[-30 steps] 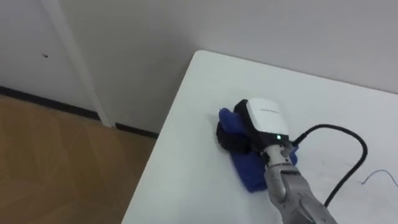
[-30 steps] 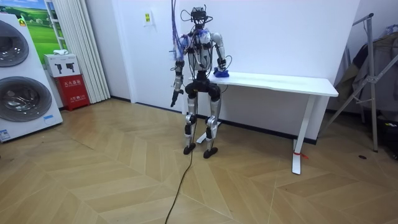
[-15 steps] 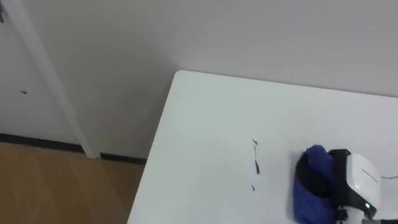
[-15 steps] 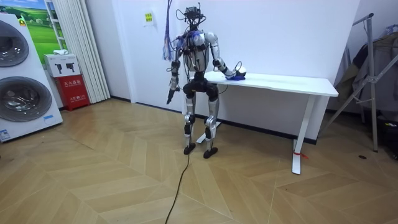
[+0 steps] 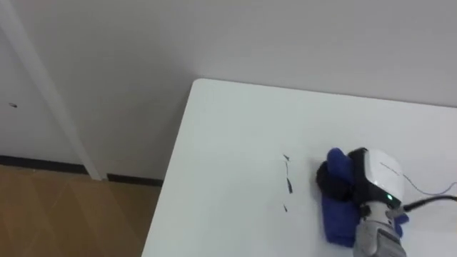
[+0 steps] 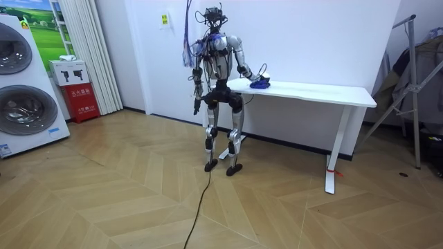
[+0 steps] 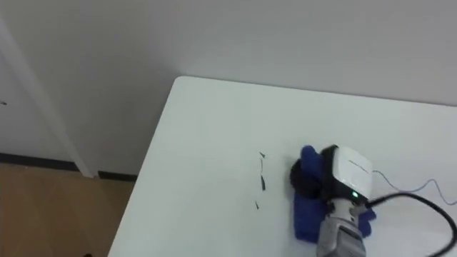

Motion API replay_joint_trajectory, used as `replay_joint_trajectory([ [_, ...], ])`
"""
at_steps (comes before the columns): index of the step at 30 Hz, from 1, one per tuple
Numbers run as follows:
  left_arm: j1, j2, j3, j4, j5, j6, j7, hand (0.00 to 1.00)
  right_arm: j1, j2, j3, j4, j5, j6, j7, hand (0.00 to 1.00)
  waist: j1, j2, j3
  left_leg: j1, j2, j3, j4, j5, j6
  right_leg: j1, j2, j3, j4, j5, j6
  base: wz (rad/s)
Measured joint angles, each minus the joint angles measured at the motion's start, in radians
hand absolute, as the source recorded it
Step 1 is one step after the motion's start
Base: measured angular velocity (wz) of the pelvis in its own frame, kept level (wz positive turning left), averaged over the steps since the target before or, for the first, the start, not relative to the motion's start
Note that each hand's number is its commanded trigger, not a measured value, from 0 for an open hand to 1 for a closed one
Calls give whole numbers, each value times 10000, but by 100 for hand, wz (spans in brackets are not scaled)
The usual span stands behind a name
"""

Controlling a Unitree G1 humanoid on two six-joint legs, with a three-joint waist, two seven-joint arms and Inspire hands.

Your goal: Wipe table

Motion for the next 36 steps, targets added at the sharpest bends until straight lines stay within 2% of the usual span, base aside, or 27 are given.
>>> replay_joint_trajectory([
  [2, 212, 45, 5, -36, 4, 13, 67, 0, -101, -56, -9, 116, 27, -157, -58, 100, -7, -20, 1, -135, -2, -61, -24, 17, -16, -107, -3, -91, -5, -2, -1, 15],
  [5, 834, 142, 262, -2, 45, 123, 85, 0, 233, -205, -343, 598, 227, -911, -604, 100, -263, -140, 47, -203, 6, -271, 17, 35, -8, -30, -33, -426, -47, -10, 12, 28],
  [7, 1164, 181, 593, -6, 35, 171, -2, 0, 392, -213, -1027, 1060, 354, -1423, -898, 100, -410, -247, 69, -207, -55, -449, 99, 29, 39, 77, -105, -497, -89, -35, 52, 30],
  [10, 1327, 283, 641, -33, 233, 171, -160, 0, 500, -240, -1580, 1598, 457, -1632, -1202, 100, -531, -282, 29, -116, -136, -588, 122, 21, 138, 332, -252, -710, -190, -101, 160, 21],
  [14, 1303, 268, 737, -41, 554, 205, -333, 0, 605, -282, -1922, 1868, 577, -1552, -1463, 100, -506, -108, -79, -103, -235, -551, 451, -137, 308, 378, -472, -989, 145, -177, 272, 1],
  [15, 1241, 262, 715, -37, 554, 210, -334, 0, 558, -245, -1811, 1880, 578, -1392, -1453, 100, -363, -39, -114, -52, -219, -379, 510, -166, 338, 309, -508, -991, 316, -178, 274, -47],
  [16, 1126, 254, 699, -28, 544, 209, -315, 0, 393, -199, -1680, 1899, 576, -1176, -1420, 100, -42, 12, -105, -4, -176, -83, 520, -184, 365, 120, -604, -1043, 589, -179, 275, -60],
  [17, 1047, 254, 676, -29, 544, 209, -296, 0, 234, -171, -1554, 1913, 577, -989, -1364, 100, 85, 13, -98, -38, -156, 77, 555, -196, 375, -37, -632, -1109, 730, -178, 272, -81],
  [18, 799, 268, 533, 75, 519, 210, -217, 0, -137, -27, -1227, 1904, 573, -626, -1188, 100, 353, 42, -105, -187, -72, 412, 613, -211, 387, -363, -698, -1304, 924, -123, 201, -90],
  [19, 553, 248, 498, 233, 522, 195, -167, 0, -440, 113, -957, 1681, 408, -226, -911, 100, 652, 63, -87, -375, 80, 766, 720, -214, 391, -742, -875, -1697, 1544, -199, 206, -81],
  [20, 346, 239, 465, 359, 523, 190, -111, 0, -531, 221, -850, 1576, 299, -83, -805, 100, 786, 51, -79, -450, 119, 871, 804, -212, 386, -863, -1107, -1934, 2129, -346, 243, -62],
  [21, -66, 256, 276, 404, 509, 179, -60, 0, -787, 366, -472, 1561, 109, 139, -686, 100, 1097, 9, -77, -628, 187, 1077, 945, -221, 365, -936, -1736, -2246, 3146, -672, 424, -51],
  [22, -384, 278, 90, 415, 519, 84, -44, 0, -1252, 577, -40, 1545, 86, 292, -618, 100, 1395, -62, -38, -985, 260, 1120, 1200, -264, 284, -1027, -2434, -2260, 3684, -971, 627, -42],
  [23, -478, 288, 53, 479, 512, 0, -37, 0, -1501, 677, 115, 1547, 95, 339, -624, 100, 1448, -96, -23, -1245, 322, 1117, 1371, -283, 249, -1043, -2725, -2184, 3730, -1036, 709, -31],
  [24, -923, 279, -32, 566, 517, -102, -30, 0, -1961, 751, 498, 1597, 143, 299, -648, 100, 1611, -106, 13, -1718, 486, 1054, 1687, -284, 147, -1045, -3212, -2075, 3636, -1017, 764, -9],
  [25, -1213, 282, -84, 548, 523, -253, -29, 0, -2348, 751, 719, 1697, 229, 172, -730, 100, 1750, -57, 105, -2170, 699, 808, 1931, -288, 0, -1023, -3586, -2037, 3428, -979, 802, 0],
  [26, -1318, 306, -85, 550, 516, -334, -28, 0, -2391, 750, 791, 1747, 303, 139, -837, 100, 1793, -26, 132, -2392, 787, 471, 2043, -265, -86, -980, -3673, -1977, 3203, -916, 866, 18],
  [27, -1420, 431, -84, 545, 435, -450, -32, 0, -2457, 747, 810, 1821, 387, 52, -1055, 100, 1720, -24, 138, -2750, 893, -320, 2135, -191, -277, -860, -3719, -1840, 2494, -681, 1007, 35],
  [28, -1505, 500, -86, 546, 398, -454, -41, 0, -2452, 738, 809, 1836, 432, -5, -1176, 100, 1592, -33, 138, -2915, 936, -643, 2187, -148, -392, -764, -3716, -1807, 2095, -504, 1010, 72],
  [29, -1498, 656, -155, 528, 332, -450, -68, 0, -2387, 728, 787, 1888, 543, -175, -1475, 100, 1291, -69, 127, -3220, 1052, -1228, 2266, -59, -633, -590, -3703, -1787, 1440, -137, 1025, 96],
  [30, -1471, 829, -187, 515, 335, -447, -100, 0, -2206, 724, 718, 1870, 747, -434, -1698, 100, 1025, -150, 93, -3405, 1180, -1596, 2348, 32, -882, -460, -3715, -1886, 958, 245, 1089, 99],
  [31, -1462, 894, -184, 515, 324, -440, -121, 0, -2076, 724, 618, 1843, 779, -600, -1762, 100, 948, -185, 84, -3446, 1240, -1773, 2371, 52, -1030, -427, -3673, -1907, 775, 411, 1102, 84],
  [32, -1330, 1027, -122, 518, 319, -437, -144, 0, -1803, 721, 441, 1865, 719, -917, -1902, 100, 876, -254, 75, -3413, 1404, -2044, 2343, 116, -1358, -413, -3489, -1848, 516, 546, 1158, 66],
  [33, -1218, 1188, -59, 513, 311, -439, -142, 0, -1535, 700, 409, 1876, 704, -1203, -2058, 100, 771, -278, 71, -3312, 1708, -2188, 2317, 155, -1750, -459, -3121, -1905, 334, 628, 1253, 52],
  [34, -1180, 1295, -55, 485, 309, -438, -142, 0, -1424, 699, 410, 1861, 651, -1328, -2103, 100, 724, -314, 74, -3237, 1898, -2081, 2308, 183, -1964, -531, -2928, -1965, 375, 719, 1254, 38],
  [35, -837, 1335, 81, 466, 307, -444, -145, 0, -978, 551, 399, 1603, 421, -1455, -2106, 100, 670, -226, -69, -3159, 2374, -1737, 2377, 276, -2346, -587, -2712, -2416, 963, 92, 2040, 22],
  [36, -575, 1148, 143, 437, 227, -452, -142, 0, -501, 235, 355, 1202, 207, -1485, -2006, 100, 651, 31, -87, -2893, 2970, -1282, 2298, 462, -2215, -612, -2323, -2558, 1653, -511, 1570, 21],
])
